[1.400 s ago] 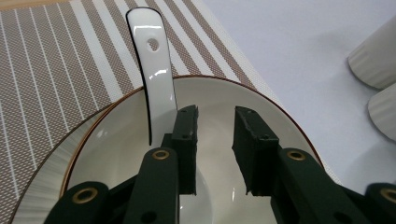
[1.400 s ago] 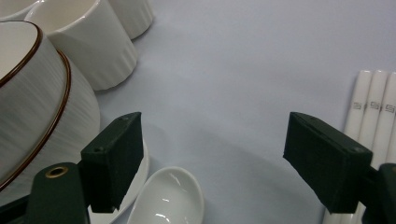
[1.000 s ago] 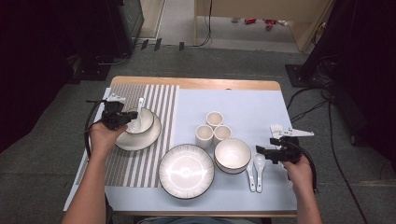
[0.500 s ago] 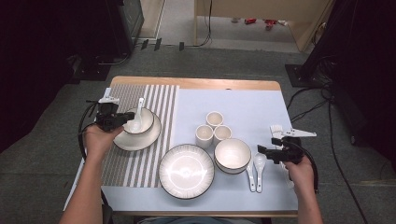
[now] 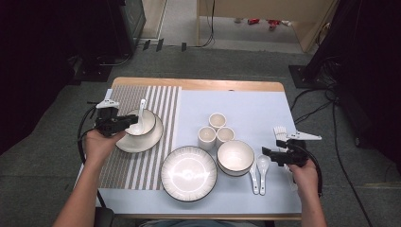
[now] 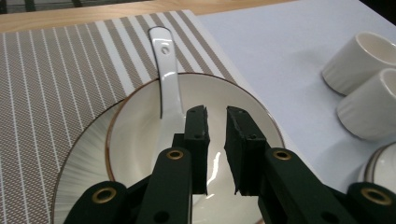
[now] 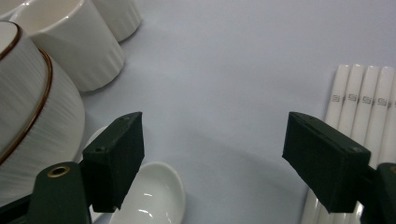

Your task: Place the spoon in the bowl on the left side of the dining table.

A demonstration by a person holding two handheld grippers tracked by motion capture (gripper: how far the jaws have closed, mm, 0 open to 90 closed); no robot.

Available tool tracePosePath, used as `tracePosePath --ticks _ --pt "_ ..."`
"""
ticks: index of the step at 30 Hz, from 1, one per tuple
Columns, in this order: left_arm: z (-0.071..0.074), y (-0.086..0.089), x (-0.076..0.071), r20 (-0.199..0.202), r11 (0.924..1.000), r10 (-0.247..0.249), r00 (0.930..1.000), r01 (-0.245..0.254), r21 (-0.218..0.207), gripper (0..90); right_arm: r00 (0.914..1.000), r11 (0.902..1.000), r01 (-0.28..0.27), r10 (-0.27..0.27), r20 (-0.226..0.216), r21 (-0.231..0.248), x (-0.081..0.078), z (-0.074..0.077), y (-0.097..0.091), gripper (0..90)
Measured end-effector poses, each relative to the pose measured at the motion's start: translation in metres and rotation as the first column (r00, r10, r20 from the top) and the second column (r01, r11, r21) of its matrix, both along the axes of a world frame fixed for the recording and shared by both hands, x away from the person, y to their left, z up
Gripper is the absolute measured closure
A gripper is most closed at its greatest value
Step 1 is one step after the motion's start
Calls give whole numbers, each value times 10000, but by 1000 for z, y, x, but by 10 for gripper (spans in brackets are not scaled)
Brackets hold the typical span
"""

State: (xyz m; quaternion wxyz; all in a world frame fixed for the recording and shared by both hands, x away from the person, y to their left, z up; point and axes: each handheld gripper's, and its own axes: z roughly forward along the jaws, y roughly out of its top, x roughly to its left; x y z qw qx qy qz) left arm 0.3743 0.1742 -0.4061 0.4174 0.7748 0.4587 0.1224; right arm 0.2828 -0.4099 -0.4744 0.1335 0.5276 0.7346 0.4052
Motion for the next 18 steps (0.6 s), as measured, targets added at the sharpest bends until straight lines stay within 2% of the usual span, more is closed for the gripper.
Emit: tracePosePath --ticks 3,9,15,18 --pt "1 -1 -6 12 9998 -160 9999 160 -151 735 10000 10000 42 -42 -15 -59 0 -2 -1 204" --pt "-2 3 -14 -112 9995 -148 9998 145 -266 658 10000 9999 81 -81 30 -115 0 -3 -3 204" --pt "-2 4 -23 -24 9992 -197 9998 196 -348 557 9999 9997 60 -58 82 -219 -1 -4 -5 204" --pt "-2 5 -27 110 9994 -258 9996 260 -240 489 9997 9993 -24 32 234 -366 -2 -3 -5 203"
